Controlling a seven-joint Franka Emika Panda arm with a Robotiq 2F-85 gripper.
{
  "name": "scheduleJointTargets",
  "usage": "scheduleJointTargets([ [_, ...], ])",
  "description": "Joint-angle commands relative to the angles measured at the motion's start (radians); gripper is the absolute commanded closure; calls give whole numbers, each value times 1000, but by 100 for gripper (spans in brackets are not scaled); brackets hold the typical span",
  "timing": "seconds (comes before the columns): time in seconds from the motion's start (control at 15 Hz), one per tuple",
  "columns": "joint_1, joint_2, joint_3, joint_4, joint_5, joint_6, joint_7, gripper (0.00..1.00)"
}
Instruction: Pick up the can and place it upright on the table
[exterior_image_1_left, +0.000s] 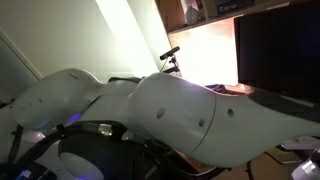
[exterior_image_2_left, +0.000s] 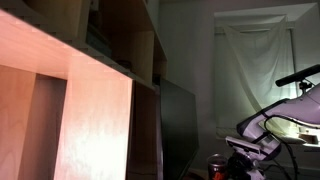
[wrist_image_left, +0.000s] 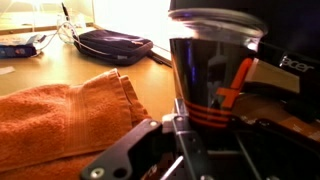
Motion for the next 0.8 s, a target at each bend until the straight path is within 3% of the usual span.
scheduleJointTargets([
  [0.0, -7, 26, 15, 45, 8, 23, 66, 93],
  [0.6, -5, 62, 7, 98, 2, 6, 172, 93],
  [0.67, -10, 32, 16, 55, -10, 11, 168, 88],
  [0.73, -10, 26, 17, 47, -13, 6, 165, 93],
])
